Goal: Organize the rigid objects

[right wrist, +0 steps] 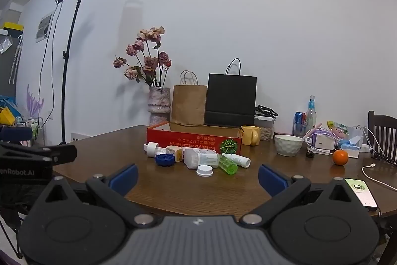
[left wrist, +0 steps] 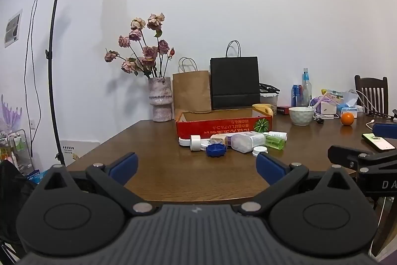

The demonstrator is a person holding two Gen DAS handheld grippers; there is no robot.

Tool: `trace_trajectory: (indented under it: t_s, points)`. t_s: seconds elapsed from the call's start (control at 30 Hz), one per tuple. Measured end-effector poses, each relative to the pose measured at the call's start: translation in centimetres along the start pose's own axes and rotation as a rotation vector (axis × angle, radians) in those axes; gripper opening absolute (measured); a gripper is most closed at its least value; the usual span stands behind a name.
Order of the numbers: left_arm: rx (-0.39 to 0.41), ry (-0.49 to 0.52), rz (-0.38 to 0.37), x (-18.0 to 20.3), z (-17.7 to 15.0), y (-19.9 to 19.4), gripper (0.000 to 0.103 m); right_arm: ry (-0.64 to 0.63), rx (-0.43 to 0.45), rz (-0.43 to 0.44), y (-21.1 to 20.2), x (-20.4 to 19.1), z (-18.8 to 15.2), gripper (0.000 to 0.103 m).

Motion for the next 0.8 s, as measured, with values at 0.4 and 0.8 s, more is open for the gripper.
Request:
trace_trajectory:
  t_s: [0.4,0.8]
  points:
    - [0.046,0.028,0.016,0.0,0.8,-0.3,0.103,0.004,0.014,-0.013,-0.5,0.4,0.8,0.103]
    - [0.058,0.034,0.023,0.4,0.7,-0.5,0.103,-0.01,0.01,-0.011,0.1,0.1,0.6,0.103]
Point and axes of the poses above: each gripper's, at about its wrist camera, not at the fingertips, and y roughly the way its jaws point, x to its right, z to its top, the point moved 8 cm from there along y, roughly the way its jaws point, and after that the axes turned 5 degrees about -z, right-handed, at the moved point
